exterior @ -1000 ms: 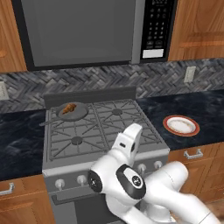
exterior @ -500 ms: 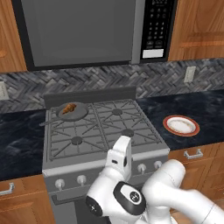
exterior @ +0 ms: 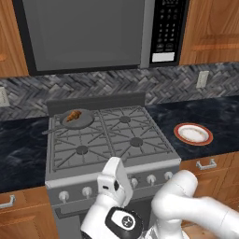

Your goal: Pick the croissant and place it on the pan. Then turn on the stove to warm the croissant.

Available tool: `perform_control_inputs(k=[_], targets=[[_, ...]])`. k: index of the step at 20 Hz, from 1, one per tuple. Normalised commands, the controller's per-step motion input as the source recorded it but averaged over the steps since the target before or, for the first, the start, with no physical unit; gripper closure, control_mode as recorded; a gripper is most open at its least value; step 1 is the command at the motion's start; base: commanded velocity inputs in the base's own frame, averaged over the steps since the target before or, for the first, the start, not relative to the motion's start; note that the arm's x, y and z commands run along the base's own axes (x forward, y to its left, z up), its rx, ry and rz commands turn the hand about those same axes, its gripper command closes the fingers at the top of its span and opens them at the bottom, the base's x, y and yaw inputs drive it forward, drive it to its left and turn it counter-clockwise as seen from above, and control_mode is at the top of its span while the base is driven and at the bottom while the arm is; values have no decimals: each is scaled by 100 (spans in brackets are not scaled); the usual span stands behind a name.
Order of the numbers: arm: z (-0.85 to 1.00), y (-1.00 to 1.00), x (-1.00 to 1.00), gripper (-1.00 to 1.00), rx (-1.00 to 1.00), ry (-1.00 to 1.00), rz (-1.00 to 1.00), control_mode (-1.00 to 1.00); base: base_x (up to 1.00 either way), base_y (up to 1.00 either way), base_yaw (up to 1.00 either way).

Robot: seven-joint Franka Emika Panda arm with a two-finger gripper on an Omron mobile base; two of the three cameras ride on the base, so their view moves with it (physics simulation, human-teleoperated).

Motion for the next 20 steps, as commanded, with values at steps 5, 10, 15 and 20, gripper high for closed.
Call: perform_control_inputs(k=[5,10,15,20], targets=[[-42,30,0,-100,-13,1,-3,-100,0,0,0],[-40,31,0,-100,-16,16,0,-100,0,0,0],[-36,30,0,-100,-16,13,0,-100,0,0,0],[-28,26,1,-100,-14,19,-1,-100,0,0,0]])
